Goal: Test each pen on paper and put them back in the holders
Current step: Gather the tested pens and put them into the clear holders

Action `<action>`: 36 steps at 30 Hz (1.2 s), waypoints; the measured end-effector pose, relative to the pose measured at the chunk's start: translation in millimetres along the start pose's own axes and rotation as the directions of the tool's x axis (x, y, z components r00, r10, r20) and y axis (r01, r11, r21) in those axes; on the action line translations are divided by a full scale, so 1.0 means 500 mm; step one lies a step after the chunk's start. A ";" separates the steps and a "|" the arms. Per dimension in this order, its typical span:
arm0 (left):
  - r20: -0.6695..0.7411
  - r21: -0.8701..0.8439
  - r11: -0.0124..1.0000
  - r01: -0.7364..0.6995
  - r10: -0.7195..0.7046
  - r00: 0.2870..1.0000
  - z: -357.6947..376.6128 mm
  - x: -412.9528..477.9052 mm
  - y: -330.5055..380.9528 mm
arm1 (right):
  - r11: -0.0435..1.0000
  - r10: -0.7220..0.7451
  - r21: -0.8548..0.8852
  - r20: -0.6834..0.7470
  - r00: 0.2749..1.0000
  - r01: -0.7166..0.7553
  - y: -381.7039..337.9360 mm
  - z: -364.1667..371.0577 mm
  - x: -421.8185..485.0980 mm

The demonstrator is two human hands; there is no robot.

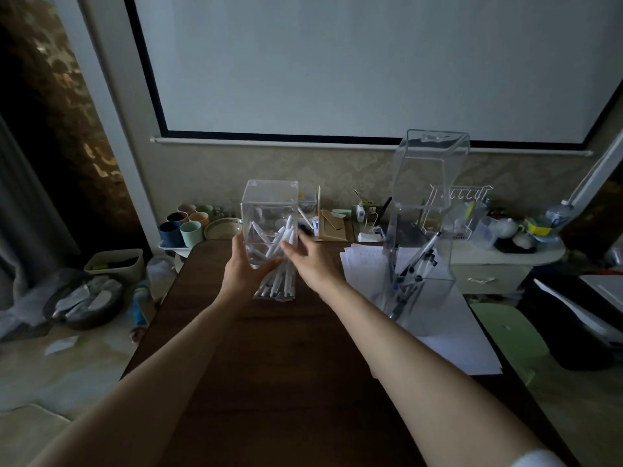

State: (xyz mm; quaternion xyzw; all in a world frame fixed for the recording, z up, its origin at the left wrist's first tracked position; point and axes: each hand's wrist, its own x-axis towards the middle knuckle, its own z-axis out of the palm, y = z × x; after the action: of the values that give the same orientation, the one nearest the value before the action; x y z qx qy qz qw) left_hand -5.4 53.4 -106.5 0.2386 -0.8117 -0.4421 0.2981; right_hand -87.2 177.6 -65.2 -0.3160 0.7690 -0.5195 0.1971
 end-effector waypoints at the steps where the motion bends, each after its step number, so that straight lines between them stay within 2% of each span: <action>1: 0.000 0.032 0.999 -0.031 0.031 1.000 -0.002 -0.002 -0.007 | 1.000 0.027 -0.009 0.012 1.000 -0.027 -0.004 -0.008 -0.021; 2: -0.024 0.120 0.992 -0.045 0.048 0.999 0.000 -0.007 -0.018 | 0.999 0.048 -0.007 0.015 0.999 -0.048 -0.002 -0.018 -0.045; 4: -0.186 0.317 0.948 -0.008 0.071 0.980 0.010 -0.043 -0.029 | 0.999 0.037 -0.008 0.027 0.999 -0.036 0.015 -0.046 -0.104; 5: -0.271 0.341 0.940 0.023 0.075 0.960 0.019 -0.078 -0.020 | 1.000 0.009 -0.014 0.028 1.000 -0.009 0.031 -0.064 -0.132; 7: -0.337 0.261 0.965 0.005 0.086 0.938 0.046 -0.152 0.012 | 0.999 -0.006 -0.045 0.037 0.999 0.007 0.063 -0.114 -0.194; 10: -0.205 0.257 0.956 -0.138 0.193 0.959 0.095 -0.208 0.043 | 0.991 -0.007 -0.133 0.068 0.998 0.016 0.108 -0.206 -0.281; 12: -0.031 0.237 0.944 -0.230 0.244 0.969 0.132 -0.206 0.074 | 0.978 -0.058 -0.204 -0.014 0.998 0.054 0.127 -0.269 -0.313; 15: 0.214 0.066 0.984 -0.166 0.149 0.965 0.194 -0.194 0.143 | 0.939 -0.203 -0.330 -0.300 0.932 0.098 0.133 -0.360 -0.298; 16: 0.279 0.030 0.990 -0.135 0.122 0.953 0.215 -0.185 0.160 | 0.941 -0.211 -0.327 -0.375 0.903 0.084 0.119 -0.388 -0.278; 19: 0.408 0.050 0.996 -0.068 0.042 0.912 0.266 -0.163 0.193 | 0.991 -0.090 -0.134 -0.481 0.872 0.028 0.039 -0.450 -0.192; 22: 0.453 -0.050 0.999 0.017 0.007 0.892 0.294 -0.155 0.205 | 1.000 -0.024 0.005 -0.495 0.868 0.031 -0.055 -0.474 -0.117; 26: 0.434 -0.053 0.996 -0.073 0.089 0.897 0.301 -0.158 0.197 | 1.000 -0.031 -0.010 -0.411 0.911 0.029 -0.110 -0.460 -0.077; 30: 0.408 -0.039 0.988 -0.150 0.153 0.900 0.302 -0.160 0.194 | 0.975 -0.212 -0.159 -0.479 0.852 0.154 -0.098 -0.435 -0.109; 33: 0.394 -0.044 0.982 -0.186 0.188 0.900 0.305 -0.159 0.188 | 0.914 -0.384 -0.306 -0.443 0.810 0.266 -0.055 -0.414 -0.166; 36: 0.379 -0.060 0.979 -0.193 0.201 0.903 0.307 -0.159 0.185 | 0.903 -0.412 -0.308 -0.413 0.812 0.301 -0.003 -0.389 -0.222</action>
State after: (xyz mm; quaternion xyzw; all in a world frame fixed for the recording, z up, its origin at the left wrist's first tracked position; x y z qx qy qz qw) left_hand -67.2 239.0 -114.8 0.0613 -0.8695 -0.4562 0.1791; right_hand -129.3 385.2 8.0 -0.3408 0.7741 -0.5164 -0.1338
